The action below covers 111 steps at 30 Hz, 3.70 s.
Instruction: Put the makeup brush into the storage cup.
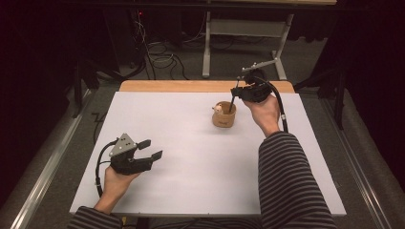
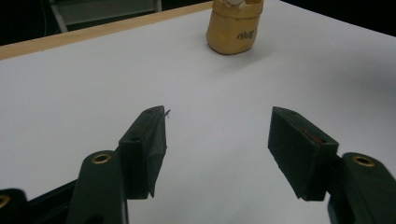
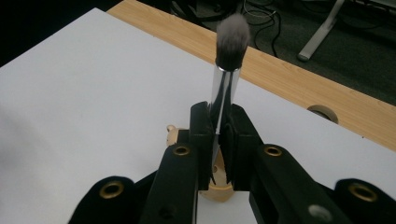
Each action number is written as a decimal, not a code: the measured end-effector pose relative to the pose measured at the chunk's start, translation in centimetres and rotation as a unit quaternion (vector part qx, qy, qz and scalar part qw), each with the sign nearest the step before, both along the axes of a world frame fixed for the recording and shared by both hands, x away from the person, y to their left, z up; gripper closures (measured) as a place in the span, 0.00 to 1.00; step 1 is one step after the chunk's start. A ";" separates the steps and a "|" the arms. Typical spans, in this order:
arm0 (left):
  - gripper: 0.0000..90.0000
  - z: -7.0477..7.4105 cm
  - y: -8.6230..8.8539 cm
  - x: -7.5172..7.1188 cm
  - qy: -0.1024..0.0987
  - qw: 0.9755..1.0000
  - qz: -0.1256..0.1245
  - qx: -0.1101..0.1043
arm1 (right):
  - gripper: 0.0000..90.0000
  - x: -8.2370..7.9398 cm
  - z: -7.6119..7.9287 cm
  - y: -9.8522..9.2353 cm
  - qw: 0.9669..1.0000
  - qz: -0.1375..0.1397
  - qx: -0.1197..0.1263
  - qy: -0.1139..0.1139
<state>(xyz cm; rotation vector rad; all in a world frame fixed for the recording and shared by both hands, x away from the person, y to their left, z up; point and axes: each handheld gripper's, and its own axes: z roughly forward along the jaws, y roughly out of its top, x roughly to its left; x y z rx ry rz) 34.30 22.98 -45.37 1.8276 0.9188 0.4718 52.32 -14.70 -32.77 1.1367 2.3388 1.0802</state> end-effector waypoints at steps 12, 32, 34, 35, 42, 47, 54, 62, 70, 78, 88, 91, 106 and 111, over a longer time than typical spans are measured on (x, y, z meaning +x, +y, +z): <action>0.42 0.0 -0.1 0.0 0.000 1.000 -0.003 0.001 | 0.95 0.7 -0.7 0.4 1.000 -0.009 -0.016 -0.001; 0.42 0.0 -0.1 0.0 0.001 1.000 -0.006 -0.001 | 0.94 1.5 -1.9 1.4 0.999 -0.009 -0.035 0.002; 0.42 0.0 -0.1 0.0 0.002 1.000 -0.006 -0.001 | 0.94 1.6 -2.0 1.4 0.999 -0.008 -0.037 0.003; 0.42 0.0 -0.1 0.0 0.001 1.000 -0.006 -0.001 | 0.94 1.6 -2.0 1.5 0.999 -0.008 -0.037 0.003; 0.42 0.0 -0.1 0.0 0.002 1.000 -0.006 -0.001 | 0.94 1.7 -2.3 1.7 0.999 -0.008 -0.044 0.004; 0.42 0.0 -0.1 0.0 0.001 1.000 -0.006 -0.001 | 0.94 1.8 -2.4 1.7 0.999 -0.010 -0.048 0.004; 0.42 0.0 -0.1 0.0 0.001 1.000 -0.006 -0.001 | 0.94 1.9 -2.6 1.9 0.999 -0.012 -0.052 0.006; 0.42 0.0 -0.1 0.0 0.001 1.000 -0.007 -0.001 | 0.90 2.1 -2.9 2.2 0.998 -0.011 -0.059 0.014; 0.42 0.0 -0.1 -0.1 0.000 1.000 -0.006 -0.002 | 0.72 1.9 -3.1 2.1 0.998 -0.015 -0.056 0.008; 0.42 0.0 -0.1 -0.1 0.000 1.000 -0.006 -0.001 | 0.65 1.4 -2.8 1.9 0.999 -0.015 -0.052 0.003; 0.41 0.1 -0.1 -0.1 0.000 1.000 -0.005 -0.001 | 0.64 0.7 -2.5 1.6 0.999 -0.012 -0.041 -0.004; 0.41 0.0 -0.1 -0.1 0.000 1.000 -0.005 -0.001 | 0.63 0.5 -2.3 1.4 0.999 -0.010 -0.036 -0.006; 0.41 0.0 -0.2 0.0 0.002 1.000 -0.005 0.000 | 0.61 -1.1 -2.3 -0.8 0.999 -0.010 -0.021 -0.025; 0.41 0.0 -0.1 0.0 0.002 1.000 -0.004 0.000 | 0.60 -1.8 -2.2 -1.4 0.999 -0.005 -0.014 -0.029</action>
